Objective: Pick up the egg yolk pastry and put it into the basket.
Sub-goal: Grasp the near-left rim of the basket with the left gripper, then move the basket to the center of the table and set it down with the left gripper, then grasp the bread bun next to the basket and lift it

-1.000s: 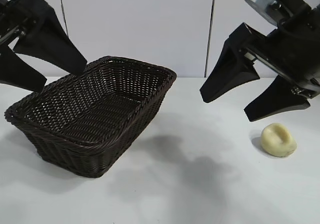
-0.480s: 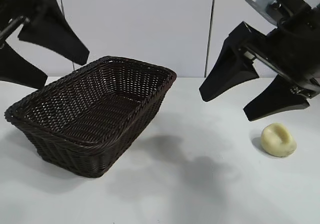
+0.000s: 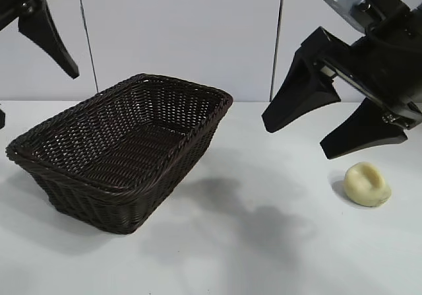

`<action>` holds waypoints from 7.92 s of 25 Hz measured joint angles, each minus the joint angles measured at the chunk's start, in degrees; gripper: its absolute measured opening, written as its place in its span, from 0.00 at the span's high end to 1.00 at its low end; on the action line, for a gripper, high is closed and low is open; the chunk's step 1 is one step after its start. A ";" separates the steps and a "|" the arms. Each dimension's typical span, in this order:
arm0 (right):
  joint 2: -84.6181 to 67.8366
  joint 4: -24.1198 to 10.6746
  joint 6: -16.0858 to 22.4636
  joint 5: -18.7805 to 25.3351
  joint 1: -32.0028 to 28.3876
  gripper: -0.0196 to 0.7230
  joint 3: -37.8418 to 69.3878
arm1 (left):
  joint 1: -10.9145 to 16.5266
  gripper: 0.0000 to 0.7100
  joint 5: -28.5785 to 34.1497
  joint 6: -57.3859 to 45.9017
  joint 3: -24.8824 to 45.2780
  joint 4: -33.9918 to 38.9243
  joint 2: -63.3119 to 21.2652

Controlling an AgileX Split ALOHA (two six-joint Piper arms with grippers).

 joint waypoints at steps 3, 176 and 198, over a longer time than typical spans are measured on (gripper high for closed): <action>0.00 0.00 0.00 0.00 0.00 0.08 0.00 | 0.00 0.15 -0.54 -3.23 0.00 0.96 0.82; 0.00 -0.04 0.00 1.70 0.00 0.08 -0.04 | 16.46 0.07 20.20 24.90 -18.95 19.56 15.36; 0.00 -0.04 0.00 1.47 0.00 0.08 -0.04 | 16.46 0.07 28.54 29.57 8.45 19.34 -26.81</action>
